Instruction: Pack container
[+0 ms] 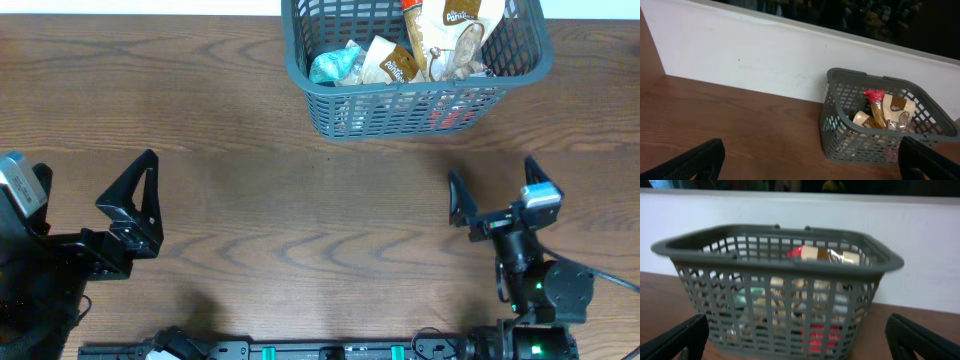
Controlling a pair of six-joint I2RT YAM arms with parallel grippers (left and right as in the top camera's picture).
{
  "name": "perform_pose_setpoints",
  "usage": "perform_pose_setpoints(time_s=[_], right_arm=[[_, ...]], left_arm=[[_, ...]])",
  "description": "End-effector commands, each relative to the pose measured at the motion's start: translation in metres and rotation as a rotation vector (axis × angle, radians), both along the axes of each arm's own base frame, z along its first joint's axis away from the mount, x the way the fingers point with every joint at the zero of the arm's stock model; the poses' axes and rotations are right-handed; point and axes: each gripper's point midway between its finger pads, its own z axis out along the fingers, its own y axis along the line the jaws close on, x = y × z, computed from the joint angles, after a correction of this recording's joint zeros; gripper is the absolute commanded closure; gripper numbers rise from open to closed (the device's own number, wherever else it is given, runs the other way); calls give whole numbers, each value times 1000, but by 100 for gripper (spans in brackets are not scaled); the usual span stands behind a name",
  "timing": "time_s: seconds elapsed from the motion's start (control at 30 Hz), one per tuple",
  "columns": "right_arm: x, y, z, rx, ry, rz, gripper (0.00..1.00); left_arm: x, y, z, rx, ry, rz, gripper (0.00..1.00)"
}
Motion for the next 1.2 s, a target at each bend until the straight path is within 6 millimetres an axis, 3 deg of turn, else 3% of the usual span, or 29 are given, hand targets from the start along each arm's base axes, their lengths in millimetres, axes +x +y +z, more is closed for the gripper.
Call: perform_pose_setpoints(time_s=[0.0, 0.13, 0.4, 0.87, 1.07, 1.17], right_arm=[[-6, -4, -15, -23, -18, -30, 1], [-13, -4, -30, -22, -37, -33, 1], [-22, -4, -37, -23, -87, -33, 1], [-18, -5, -65, 7, -44, -33, 1], [-13, -20, -91, 91, 39, -119, 1], [-13, -25, -95, 94, 55, -153, 1]], left_arm=[[2, 1, -1, 11, 3, 12, 2], [2, 1, -1, 11, 3, 12, 1], [2, 1, -1, 11, 3, 12, 1], [2, 1, -1, 11, 3, 12, 1], [2, 1, -1, 11, 4, 12, 1], [2, 1, -1, 11, 3, 12, 1]])
